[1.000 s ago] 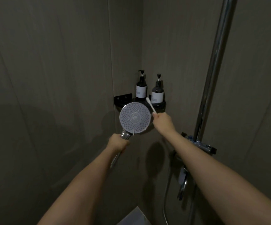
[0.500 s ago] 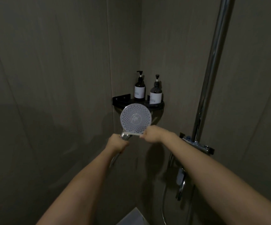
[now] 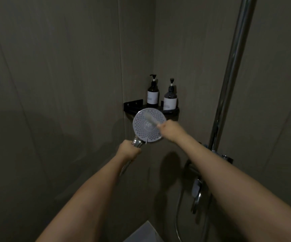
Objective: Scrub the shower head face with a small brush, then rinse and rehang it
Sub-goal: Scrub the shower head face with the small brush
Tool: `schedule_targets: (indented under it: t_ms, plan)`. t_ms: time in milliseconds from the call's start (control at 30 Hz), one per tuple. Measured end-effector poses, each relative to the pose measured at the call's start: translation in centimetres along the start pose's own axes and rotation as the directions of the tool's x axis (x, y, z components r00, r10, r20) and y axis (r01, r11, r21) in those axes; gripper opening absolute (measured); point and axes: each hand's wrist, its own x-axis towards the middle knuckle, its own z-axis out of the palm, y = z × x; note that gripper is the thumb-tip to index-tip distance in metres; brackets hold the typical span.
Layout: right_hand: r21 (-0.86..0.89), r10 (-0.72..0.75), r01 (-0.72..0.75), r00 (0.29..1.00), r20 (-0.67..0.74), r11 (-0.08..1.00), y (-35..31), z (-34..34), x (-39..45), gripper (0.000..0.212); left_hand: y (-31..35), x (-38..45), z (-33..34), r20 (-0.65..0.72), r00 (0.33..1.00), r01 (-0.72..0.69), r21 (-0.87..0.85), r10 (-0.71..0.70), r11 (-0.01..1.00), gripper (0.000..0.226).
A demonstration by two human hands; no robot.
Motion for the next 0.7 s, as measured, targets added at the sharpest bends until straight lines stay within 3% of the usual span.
schedule_targets:
  t_ms: [100,200,300,367,400,433,500,600,633,700]
  plan:
    - [-0.014,-0.010,0.011,0.998,0.061,1.000,-0.5,0.5,0.2,0.038,-0.4,0.0,0.1,0.001,1.000,0.006,0.006,-0.006,1.000,0.021]
    - [0.020,-0.051,0.053,0.994,-0.101,0.998,-0.7,-0.3,0.6,0.038,-0.7,-0.1,0.1,0.016,1.000,0.001,0.013,-0.002,1.000,0.018]
    - [-0.149,0.002,0.019,0.991,0.136,0.989,-1.0,1.1,0.0,0.030,-0.4,-0.2,0.1,0.008,1.000,-0.010,0.036,0.010,0.999,0.010]
    - [-0.201,-0.021,0.063,0.979,0.205,0.978,-0.7,1.9,-0.4,0.033,-0.2,-0.2,0.2,0.006,1.000,-0.014,0.032,0.014,0.999,0.008]
    - [-0.189,-0.082,0.115,0.981,0.175,0.975,-0.8,1.6,-0.1,0.035,-0.2,-0.1,0.2,0.009,1.000,-0.016,0.026,0.016,1.000,0.012]
    - [-0.127,-0.140,0.146,0.989,0.052,0.981,-0.9,1.4,0.1,0.038,-0.2,-0.1,0.2,0.014,1.000,-0.018,0.021,0.018,1.000,0.015]
    - [-0.003,-0.102,0.103,0.981,-0.168,0.995,-0.8,0.9,0.5,0.041,-0.2,0.0,0.2,0.019,1.000,-0.018,0.029,0.018,0.999,0.016]
    - [-0.047,-0.003,0.007,0.996,0.095,0.999,-1.5,1.3,-0.2,0.033,-0.3,0.0,0.2,0.011,1.000,-0.013,0.041,0.013,0.999,0.017]
    - [-0.054,-0.009,0.016,0.994,0.111,0.998,-1.5,1.6,-0.3,0.033,-0.4,0.0,0.1,0.009,1.000,-0.012,0.046,0.012,0.999,0.018]
    - [-0.030,-0.070,0.070,0.997,-0.012,0.997,-1.5,1.2,0.0,0.038,-0.5,0.0,0.1,0.015,1.000,-0.009,0.043,0.008,0.999,0.020]
